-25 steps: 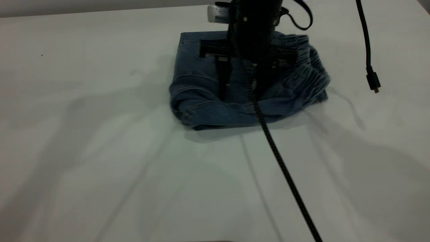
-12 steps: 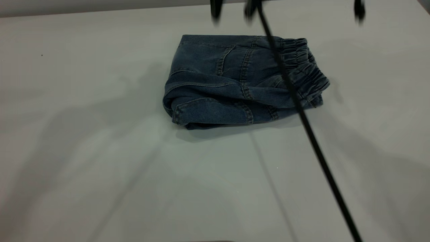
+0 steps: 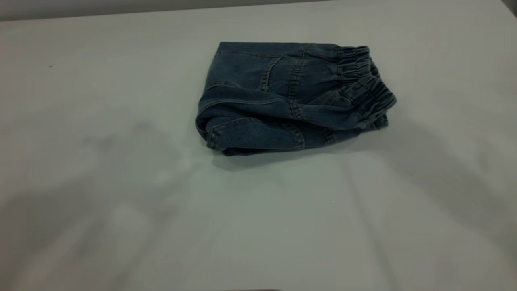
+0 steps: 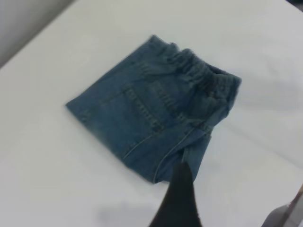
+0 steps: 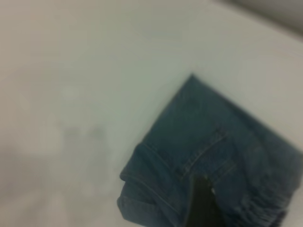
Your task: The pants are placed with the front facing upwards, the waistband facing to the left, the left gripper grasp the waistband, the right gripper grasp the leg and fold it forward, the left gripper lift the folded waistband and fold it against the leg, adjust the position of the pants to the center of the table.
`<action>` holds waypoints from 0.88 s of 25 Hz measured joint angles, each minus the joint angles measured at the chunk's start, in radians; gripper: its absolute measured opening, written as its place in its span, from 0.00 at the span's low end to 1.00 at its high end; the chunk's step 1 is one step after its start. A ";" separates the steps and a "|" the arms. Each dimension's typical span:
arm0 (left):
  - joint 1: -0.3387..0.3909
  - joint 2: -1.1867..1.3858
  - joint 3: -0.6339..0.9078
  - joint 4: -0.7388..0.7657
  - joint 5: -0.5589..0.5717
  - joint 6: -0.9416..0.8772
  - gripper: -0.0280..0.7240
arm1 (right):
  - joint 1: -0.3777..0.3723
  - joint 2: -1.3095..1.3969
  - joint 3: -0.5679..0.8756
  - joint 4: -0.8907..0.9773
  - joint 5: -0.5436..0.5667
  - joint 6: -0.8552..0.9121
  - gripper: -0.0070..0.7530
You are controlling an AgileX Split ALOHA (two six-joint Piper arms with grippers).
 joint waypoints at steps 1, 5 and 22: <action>0.000 -0.017 0.000 0.010 0.000 -0.021 0.81 | 0.000 -0.067 0.034 0.000 0.001 -0.015 0.52; 0.000 -0.099 0.051 0.048 0.000 -0.093 0.81 | 0.000 -0.340 0.246 -0.004 0.003 -0.053 0.52; 0.000 -0.638 0.814 0.388 -0.001 -0.384 0.81 | 0.000 -1.327 1.453 -0.198 -0.139 0.133 0.52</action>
